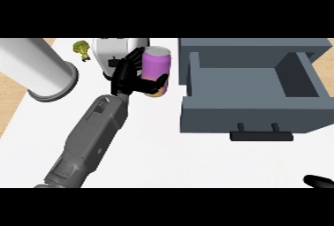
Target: Pick up the can, place it into the drawer and close the drawer
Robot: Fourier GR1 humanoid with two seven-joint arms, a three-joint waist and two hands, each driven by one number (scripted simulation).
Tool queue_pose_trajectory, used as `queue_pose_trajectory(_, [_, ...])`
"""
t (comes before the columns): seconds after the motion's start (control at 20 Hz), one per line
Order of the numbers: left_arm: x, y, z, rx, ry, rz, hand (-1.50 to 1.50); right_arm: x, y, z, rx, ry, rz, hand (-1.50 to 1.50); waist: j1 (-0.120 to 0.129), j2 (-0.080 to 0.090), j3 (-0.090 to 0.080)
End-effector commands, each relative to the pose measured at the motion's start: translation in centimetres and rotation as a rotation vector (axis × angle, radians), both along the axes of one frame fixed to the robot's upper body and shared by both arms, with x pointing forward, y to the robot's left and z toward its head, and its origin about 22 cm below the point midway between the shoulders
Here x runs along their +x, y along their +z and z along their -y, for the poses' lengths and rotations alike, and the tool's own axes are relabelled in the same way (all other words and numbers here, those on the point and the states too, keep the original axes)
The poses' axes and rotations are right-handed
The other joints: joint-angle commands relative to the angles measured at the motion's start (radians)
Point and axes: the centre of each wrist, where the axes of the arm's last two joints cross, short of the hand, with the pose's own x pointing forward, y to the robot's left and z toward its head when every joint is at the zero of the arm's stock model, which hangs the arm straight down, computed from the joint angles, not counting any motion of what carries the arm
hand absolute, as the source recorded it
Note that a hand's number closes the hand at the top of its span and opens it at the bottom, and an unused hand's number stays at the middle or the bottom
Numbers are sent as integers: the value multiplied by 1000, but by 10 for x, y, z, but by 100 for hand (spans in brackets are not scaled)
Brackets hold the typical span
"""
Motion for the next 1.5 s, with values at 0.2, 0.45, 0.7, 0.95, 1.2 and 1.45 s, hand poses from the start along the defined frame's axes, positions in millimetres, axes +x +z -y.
queue_pose_trajectory(0.2, [-2, 91, 47, 9, -48, 27, 150, -5, 12, -6, -16, 3, 8, -150, -4, 1, 0])
queue_pose_trajectory(0.45, [8, 144, 63, 33, -34, 61, 150, 2, 8, 0, -1, 4, -6, -150, -12, 5, 0])
queue_pose_trajectory(0.7, [12, 177, 94, 77, -66, 52, 150, 2, 9, -3, 10, 1, 22, -150, -18, 7, 0])
queue_pose_trajectory(0.95, [19, 204, 121, 101, -54, 39, 150, -6, 18, -3, -1, 0, 11, -150, -32, 9, 0])
queue_pose_trajectory(1.2, [21, 211, 139, 151, -49, 48, 150, 8, 26, -8, -1, 25, 25, -150, -44, 13, 0])
queue_pose_trajectory(1.45, [26, 226, 149, 150, -46, -4, 150, 15, 20, -9, 13, 35, 37, -150, -62, 20, 2])
